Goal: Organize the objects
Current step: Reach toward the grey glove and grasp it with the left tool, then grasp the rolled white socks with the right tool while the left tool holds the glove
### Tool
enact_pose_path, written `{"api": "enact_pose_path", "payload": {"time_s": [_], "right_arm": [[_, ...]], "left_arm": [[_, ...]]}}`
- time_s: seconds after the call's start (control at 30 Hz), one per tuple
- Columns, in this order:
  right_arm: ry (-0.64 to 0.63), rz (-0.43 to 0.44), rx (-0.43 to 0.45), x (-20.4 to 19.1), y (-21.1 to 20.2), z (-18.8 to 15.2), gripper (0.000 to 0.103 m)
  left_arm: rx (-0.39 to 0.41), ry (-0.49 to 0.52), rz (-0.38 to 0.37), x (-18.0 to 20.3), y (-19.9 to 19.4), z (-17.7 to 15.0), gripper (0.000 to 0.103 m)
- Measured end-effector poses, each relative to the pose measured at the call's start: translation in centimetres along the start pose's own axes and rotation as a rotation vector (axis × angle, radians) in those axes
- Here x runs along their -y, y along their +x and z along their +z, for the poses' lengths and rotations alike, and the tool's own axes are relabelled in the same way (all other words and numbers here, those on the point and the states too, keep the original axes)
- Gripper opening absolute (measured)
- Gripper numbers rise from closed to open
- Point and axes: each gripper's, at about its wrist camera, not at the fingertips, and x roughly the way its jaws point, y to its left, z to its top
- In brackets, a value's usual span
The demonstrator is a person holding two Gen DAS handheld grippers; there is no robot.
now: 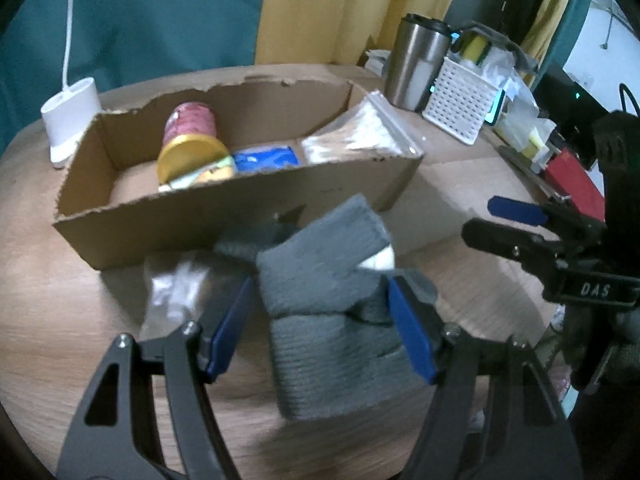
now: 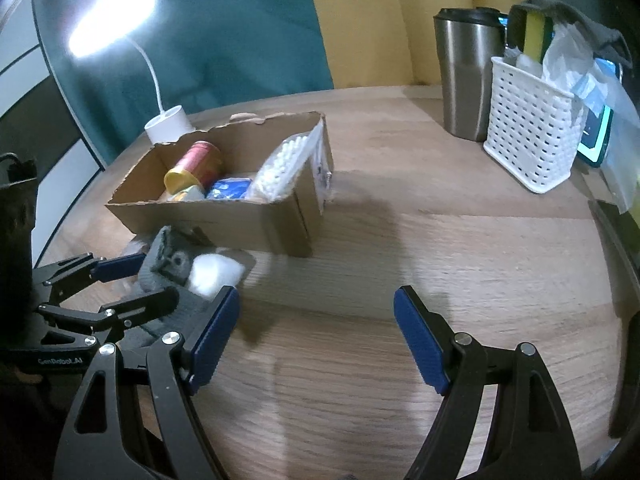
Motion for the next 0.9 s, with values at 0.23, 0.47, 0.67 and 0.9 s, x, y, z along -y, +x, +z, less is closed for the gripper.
{"api": "enact_pose_path", "payload": {"time_s": [0.23, 0.47, 0.67, 0.9], "right_arm": [[0.001, -0.002, 0.001, 0.0, 0.1, 0.0, 0.082], [-0.015, -0.01, 0.004, -1.1, 0.0, 0.3, 0.082], [-0.038, -0.006, 0.003, -2.9, 0.2, 0.7, 0.082], [-0.049, 0.022, -0.027, -4.9, 1.7, 0.7, 0.082]], "left_arm": [[0.023, 0.026, -0.016, 0.3, -0.9, 0.1, 0.048], [0.066, 0.025, -0.028, -0.4, -2.8, 0.1, 0.047], [0.118, 0.015, -0.031, -1.4, -5.2, 0.5, 0.047], [0.177, -0.003, -0.02, -3.1, -7.7, 0.8, 0.047]]}}
